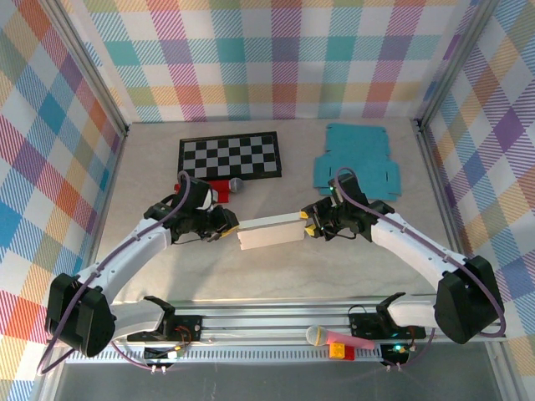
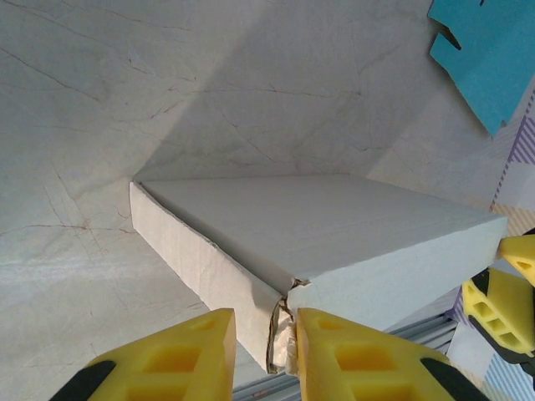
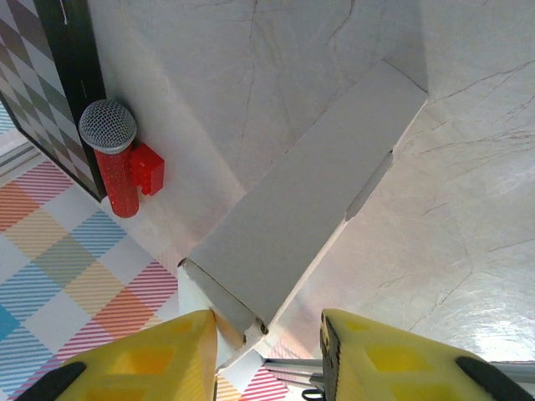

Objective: Fold the paper box

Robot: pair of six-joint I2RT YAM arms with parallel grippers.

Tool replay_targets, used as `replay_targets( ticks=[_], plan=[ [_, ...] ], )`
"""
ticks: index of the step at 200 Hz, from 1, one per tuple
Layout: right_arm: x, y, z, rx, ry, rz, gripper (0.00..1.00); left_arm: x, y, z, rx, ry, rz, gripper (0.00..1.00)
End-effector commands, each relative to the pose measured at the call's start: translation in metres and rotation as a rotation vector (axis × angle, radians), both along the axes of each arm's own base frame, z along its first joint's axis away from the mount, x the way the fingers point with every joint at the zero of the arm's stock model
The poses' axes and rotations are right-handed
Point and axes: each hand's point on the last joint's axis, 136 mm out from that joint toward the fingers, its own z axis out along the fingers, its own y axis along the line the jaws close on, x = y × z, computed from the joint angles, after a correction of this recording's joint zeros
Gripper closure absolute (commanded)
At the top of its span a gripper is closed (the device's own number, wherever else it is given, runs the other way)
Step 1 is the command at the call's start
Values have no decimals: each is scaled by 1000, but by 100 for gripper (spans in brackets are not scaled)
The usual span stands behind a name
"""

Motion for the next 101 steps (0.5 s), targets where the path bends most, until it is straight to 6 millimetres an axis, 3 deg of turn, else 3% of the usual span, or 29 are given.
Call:
replay_targets(
  ticks=[1,73,101],
  plan=[
    [-12,-11,-21,-71,91,-7,62,-14,16,-20,78,77,4,76],
    [-14,-12,-22,-90,104,16,60,-31,30,-44,168,124,-38,77],
    [-9,-13,-13,-94,67,40,55,-35,34,-53,199,139,-56,79]
  ],
)
